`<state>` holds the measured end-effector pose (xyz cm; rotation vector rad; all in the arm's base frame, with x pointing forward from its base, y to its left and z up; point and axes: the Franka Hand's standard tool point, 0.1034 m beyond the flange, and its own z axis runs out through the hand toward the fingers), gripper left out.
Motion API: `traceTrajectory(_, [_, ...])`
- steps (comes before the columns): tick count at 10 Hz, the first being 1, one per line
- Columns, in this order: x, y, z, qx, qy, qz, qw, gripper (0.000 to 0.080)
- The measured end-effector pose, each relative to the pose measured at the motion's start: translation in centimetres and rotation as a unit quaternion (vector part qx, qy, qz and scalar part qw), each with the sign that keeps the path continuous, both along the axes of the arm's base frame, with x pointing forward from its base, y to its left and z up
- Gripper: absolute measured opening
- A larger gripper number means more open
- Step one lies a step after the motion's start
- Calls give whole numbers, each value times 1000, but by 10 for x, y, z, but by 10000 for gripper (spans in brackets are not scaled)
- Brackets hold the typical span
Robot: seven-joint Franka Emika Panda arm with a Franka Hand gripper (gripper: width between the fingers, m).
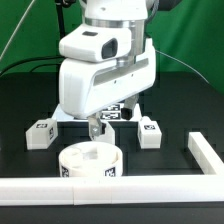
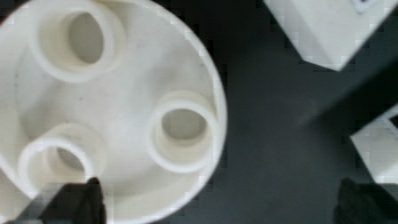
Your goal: Assemble stool
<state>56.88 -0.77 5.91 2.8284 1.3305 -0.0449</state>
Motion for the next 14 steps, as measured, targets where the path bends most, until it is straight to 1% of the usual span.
traceTrajectory(4, [-1, 1, -1, 0, 2, 1, 1000, 649])
traceTrajectory(5, [0, 0, -4, 0, 3, -2, 1000, 649])
traceTrajectory(7, [4, -5, -17, -2, 7, -11, 1000, 649])
traceTrajectory(11, [0, -2, -37, 0, 7, -9, 1000, 649])
traceTrajectory(12, [-2, -4, -43, 1, 8, -9, 1000, 649])
traceTrajectory(13, [-2, -4, -43, 1, 9, -9, 1000, 649])
traceTrajectory(14, [-2, -4, -43, 1, 9, -9, 1000, 622])
